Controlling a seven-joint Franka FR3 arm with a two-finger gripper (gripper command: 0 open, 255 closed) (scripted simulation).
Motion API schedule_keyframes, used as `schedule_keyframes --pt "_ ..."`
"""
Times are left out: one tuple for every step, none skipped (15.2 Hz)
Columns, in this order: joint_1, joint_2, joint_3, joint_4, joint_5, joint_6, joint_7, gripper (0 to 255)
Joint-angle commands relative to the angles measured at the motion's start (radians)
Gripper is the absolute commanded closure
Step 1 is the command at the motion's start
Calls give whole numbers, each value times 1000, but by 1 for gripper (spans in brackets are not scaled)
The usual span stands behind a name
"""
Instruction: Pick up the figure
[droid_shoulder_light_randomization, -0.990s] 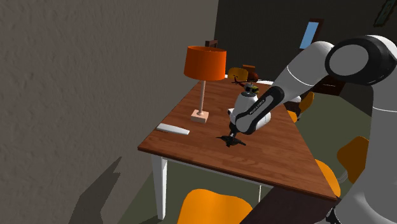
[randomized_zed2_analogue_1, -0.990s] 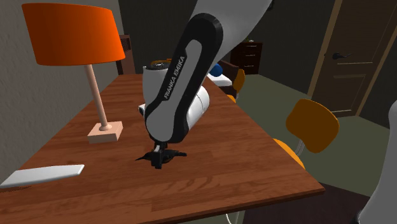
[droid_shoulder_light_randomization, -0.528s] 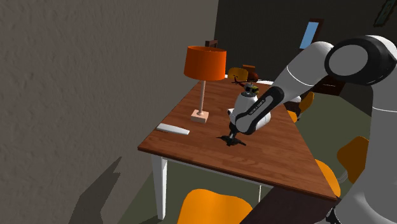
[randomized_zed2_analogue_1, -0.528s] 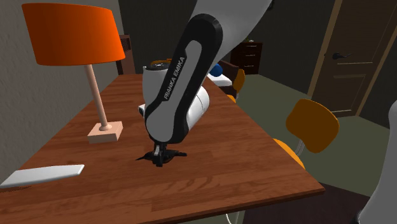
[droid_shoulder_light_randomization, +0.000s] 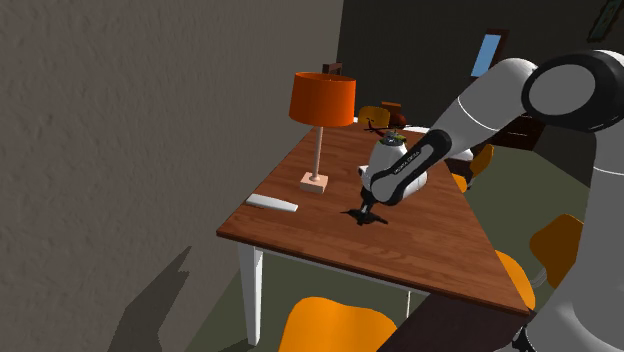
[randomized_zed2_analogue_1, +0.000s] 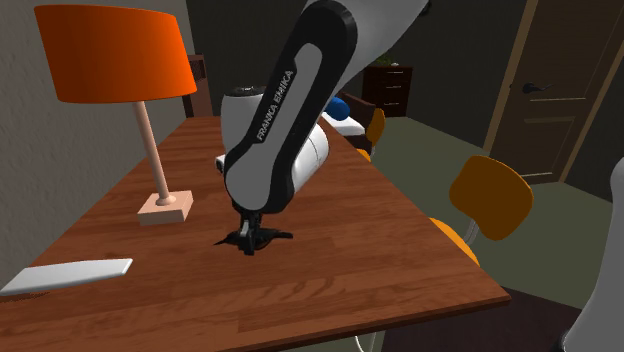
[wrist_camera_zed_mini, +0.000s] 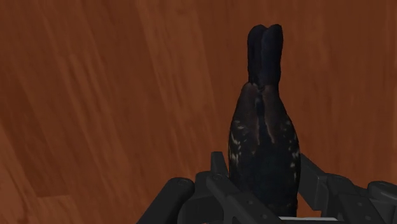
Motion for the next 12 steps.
schedule_keyframes --pt "-2 -28 0 -5 1 -23 -5 255" --pt "-2 -40 0 -5 1 -35 -6 255" --pt "-2 -52 1 -5 2 -47 -7 255" --pt "-1 -65 1 -5 2 -59 -8 255" --pt "-1 -77 1 -5 2 -71 -9 255" --pt "-1 -88 1 -4 3 -84 -11 255" --pt "-1 -100 1 -3 3 -96 -12 255" --pt "-1 -111 2 -2 4 -109 -13 255" --pt "-1 -123 2 -1 4 -121 -14 255" --pt "-1 -134 2 0 4 -134 -15 255" --pt "-1 -136 2 0 4 -136 -15 255" --pt "-1 -136 2 1 5 -136 -15 255"
